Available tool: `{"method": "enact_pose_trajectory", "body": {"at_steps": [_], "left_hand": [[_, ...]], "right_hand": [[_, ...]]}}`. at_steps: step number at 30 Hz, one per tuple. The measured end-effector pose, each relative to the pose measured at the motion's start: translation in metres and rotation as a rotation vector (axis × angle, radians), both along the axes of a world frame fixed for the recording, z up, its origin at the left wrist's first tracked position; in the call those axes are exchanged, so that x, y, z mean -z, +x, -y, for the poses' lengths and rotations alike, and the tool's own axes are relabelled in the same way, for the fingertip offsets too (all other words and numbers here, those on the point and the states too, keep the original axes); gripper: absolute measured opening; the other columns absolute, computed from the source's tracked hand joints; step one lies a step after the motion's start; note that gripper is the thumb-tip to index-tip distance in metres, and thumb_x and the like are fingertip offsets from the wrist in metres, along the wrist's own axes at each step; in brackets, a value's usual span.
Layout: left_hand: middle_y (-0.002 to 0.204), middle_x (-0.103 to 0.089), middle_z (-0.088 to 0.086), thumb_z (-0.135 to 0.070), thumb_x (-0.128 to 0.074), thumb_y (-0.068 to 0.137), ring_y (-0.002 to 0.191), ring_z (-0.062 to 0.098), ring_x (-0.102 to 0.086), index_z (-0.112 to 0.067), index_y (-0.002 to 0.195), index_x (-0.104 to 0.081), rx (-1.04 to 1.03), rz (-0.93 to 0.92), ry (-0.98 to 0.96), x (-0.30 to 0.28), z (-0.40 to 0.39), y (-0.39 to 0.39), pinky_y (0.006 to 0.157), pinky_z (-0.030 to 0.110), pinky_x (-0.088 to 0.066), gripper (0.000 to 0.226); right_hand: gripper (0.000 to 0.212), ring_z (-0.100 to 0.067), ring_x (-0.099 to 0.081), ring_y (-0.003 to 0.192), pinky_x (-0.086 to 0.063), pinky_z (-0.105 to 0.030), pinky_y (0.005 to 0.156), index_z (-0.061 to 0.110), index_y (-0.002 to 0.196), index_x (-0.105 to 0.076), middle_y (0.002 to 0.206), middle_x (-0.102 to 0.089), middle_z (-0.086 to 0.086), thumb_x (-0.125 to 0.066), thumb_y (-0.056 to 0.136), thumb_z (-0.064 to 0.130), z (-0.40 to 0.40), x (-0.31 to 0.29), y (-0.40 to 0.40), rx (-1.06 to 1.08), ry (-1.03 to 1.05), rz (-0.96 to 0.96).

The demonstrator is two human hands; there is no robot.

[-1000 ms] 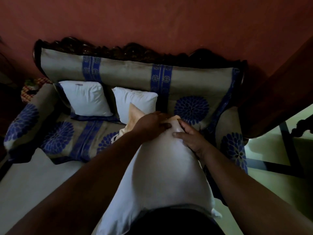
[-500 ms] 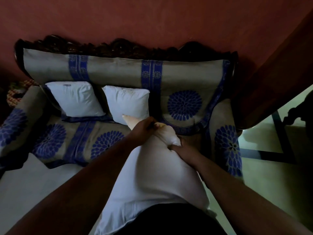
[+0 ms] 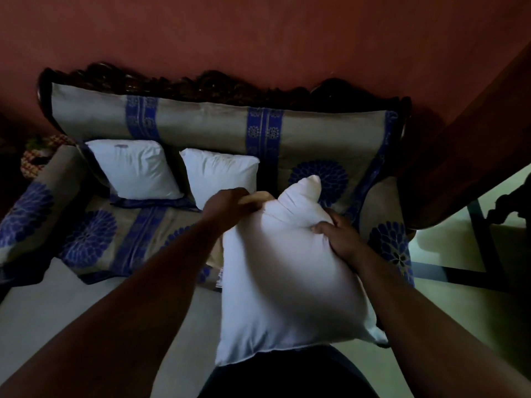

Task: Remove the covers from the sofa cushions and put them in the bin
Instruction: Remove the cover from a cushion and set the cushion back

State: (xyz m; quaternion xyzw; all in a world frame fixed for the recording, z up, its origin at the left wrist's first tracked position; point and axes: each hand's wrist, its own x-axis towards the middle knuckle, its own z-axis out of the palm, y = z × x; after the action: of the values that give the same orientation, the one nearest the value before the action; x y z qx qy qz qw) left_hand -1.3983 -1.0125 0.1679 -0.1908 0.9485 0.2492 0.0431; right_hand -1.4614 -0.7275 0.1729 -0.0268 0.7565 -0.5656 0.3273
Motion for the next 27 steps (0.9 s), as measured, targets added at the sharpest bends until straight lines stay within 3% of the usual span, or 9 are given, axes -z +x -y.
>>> {"method": "enact_pose_trajectory", "body": {"at_steps": [3,7,10,12,14,16,20,24,27], "left_hand": [[0.100,-0.073,0.007,-0.039,-0.061,0.094,0.094,0.030,-0.066,-0.020,0.098,-0.073,-0.071,-0.058,-0.021,-0.003,0.023,-0.002,0.073,0.033,-0.047,0.023],[0.100,-0.069,0.014,-0.036,-0.048,0.100,0.094,0.032,-0.064,-0.010,0.099,-0.071,-0.358,-0.065,0.127,-0.018,0.044,-0.009,0.077,0.034,-0.047,0.035],[0.107,-0.066,0.020,-0.037,-0.040,0.104,0.099,0.037,-0.062,-0.005,0.108,-0.066,-0.365,-0.059,0.077,-0.030,0.050,-0.008,0.079,0.038,-0.045,0.041],[0.105,-0.067,0.019,-0.044,-0.039,0.102,0.097,0.038,-0.062,-0.008,0.103,-0.063,-0.317,-0.063,0.009,-0.033,0.054,-0.007,0.074,0.036,-0.043,0.043],[0.100,-0.067,0.015,-0.054,-0.038,0.099,0.093,0.037,-0.064,-0.015,0.096,-0.060,-0.292,-0.065,-0.039,-0.035,0.056,-0.005,0.072,0.036,-0.044,0.045],[0.089,-0.067,0.008,-0.068,-0.037,0.094,0.085,0.032,-0.064,-0.021,0.087,-0.058,-0.308,-0.060,-0.069,-0.038,0.056,-0.002,0.068,0.035,-0.046,0.052],[0.071,-0.060,0.002,-0.078,-0.032,0.091,0.071,0.027,-0.061,-0.019,0.071,-0.053,-0.311,-0.068,-0.154,-0.048,0.052,0.001,0.061,0.033,-0.042,0.066],[0.079,-0.067,0.006,-0.075,-0.034,0.092,0.072,0.026,-0.061,-0.024,0.064,-0.049,-0.267,-0.053,-0.188,-0.052,0.050,-0.002,0.061,0.031,-0.039,0.060],[0.101,-0.071,0.013,-0.067,-0.036,0.097,0.090,0.033,-0.065,-0.022,0.091,-0.068,-0.230,0.002,-0.210,-0.057,0.043,-0.006,0.068,0.032,-0.040,0.056]], "right_hand": [[0.043,-0.004,-0.061,0.097,-0.047,-0.025,0.080,0.039,0.116,-0.059,0.107,-0.065,0.018,-0.065,0.091,0.005,-0.013,-0.002,-0.006,0.020,-0.042,-0.078],[0.048,0.006,-0.058,0.102,-0.047,-0.018,0.082,0.039,0.122,-0.057,0.112,-0.063,0.023,-0.068,0.091,0.004,-0.034,0.000,-0.008,0.042,-0.057,-0.196],[0.046,0.004,-0.060,0.104,-0.048,-0.012,0.087,0.036,0.122,-0.056,0.116,-0.061,0.022,-0.071,0.091,0.004,-0.043,0.004,-0.004,0.004,-0.039,-0.357],[0.042,0.000,-0.060,0.109,-0.046,-0.008,0.091,0.023,0.127,-0.056,0.119,-0.061,0.015,-0.072,0.088,0.019,-0.041,0.004,0.002,-0.044,-0.012,-0.492],[0.053,-0.010,-0.061,0.116,-0.050,-0.023,0.097,0.011,0.132,-0.056,0.123,-0.063,0.004,-0.068,0.088,0.040,-0.037,0.003,0.008,-0.129,-0.023,-0.634],[0.056,-0.021,-0.063,0.113,-0.053,-0.040,0.093,0.010,0.130,-0.057,0.123,-0.063,-0.002,-0.061,0.092,0.052,-0.033,0.001,0.013,-0.253,-0.052,-0.798],[0.051,-0.016,-0.059,0.113,-0.051,-0.032,0.090,0.026,0.132,-0.053,0.127,-0.056,0.006,-0.063,0.087,0.046,-0.019,-0.012,0.027,-0.404,-0.025,-1.095],[0.051,-0.023,-0.064,0.088,-0.052,-0.037,0.066,0.035,0.133,-0.051,0.105,-0.064,-0.001,-0.065,0.085,0.044,-0.003,-0.027,0.035,-0.615,0.007,-1.258],[0.050,-0.027,-0.064,0.082,-0.048,-0.036,0.065,0.032,0.133,-0.052,0.102,-0.066,-0.006,-0.069,0.088,0.048,0.011,-0.041,0.044,-0.731,-0.040,-1.478]]}}
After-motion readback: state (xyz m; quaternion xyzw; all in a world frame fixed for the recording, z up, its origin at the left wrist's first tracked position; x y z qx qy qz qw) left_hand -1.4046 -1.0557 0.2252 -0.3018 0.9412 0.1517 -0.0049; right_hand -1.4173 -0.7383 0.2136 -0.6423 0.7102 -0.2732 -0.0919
